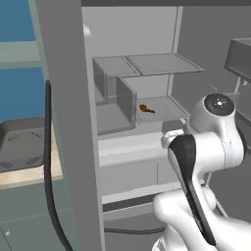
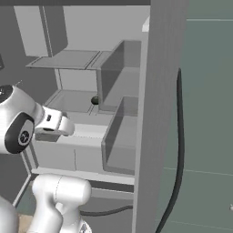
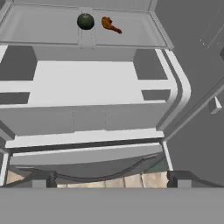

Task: Place one squash and one chicken drumstick in each tupperware on the nearby counter, to pack two identical lunches.

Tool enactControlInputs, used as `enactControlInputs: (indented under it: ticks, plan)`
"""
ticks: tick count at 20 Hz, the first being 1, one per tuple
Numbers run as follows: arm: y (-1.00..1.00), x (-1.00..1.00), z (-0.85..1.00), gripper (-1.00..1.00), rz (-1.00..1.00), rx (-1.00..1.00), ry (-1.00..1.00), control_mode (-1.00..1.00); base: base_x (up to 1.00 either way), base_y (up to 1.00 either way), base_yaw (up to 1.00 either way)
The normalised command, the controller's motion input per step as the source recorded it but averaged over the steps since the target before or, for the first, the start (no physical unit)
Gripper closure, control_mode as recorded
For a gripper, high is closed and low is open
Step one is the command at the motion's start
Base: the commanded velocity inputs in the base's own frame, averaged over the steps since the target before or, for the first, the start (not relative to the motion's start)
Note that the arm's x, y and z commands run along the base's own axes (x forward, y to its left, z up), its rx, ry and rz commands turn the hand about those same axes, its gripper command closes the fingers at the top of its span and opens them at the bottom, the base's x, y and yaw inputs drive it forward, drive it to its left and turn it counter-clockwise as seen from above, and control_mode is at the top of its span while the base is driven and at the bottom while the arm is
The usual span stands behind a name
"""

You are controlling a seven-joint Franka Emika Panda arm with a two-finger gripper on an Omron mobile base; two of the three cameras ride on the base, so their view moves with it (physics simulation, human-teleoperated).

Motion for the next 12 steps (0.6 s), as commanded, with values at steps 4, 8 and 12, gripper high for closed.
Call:
enactControlInputs:
  ticks: [4,8,12]
  plan:
    - [0.08,0.87,0.0,-1.0,0.07,0.0,-0.01,-1.0,0.0,0.0,0.0]
    - [0.21,0.99,-0.07,-1.0,0.02,0.0,0.0,-1.0,0.0,0.0,0.0]
    - [0.13,0.84,-0.1,-1.0,0.0,0.01,0.0,-1.0,0.0,0.0,0.0]
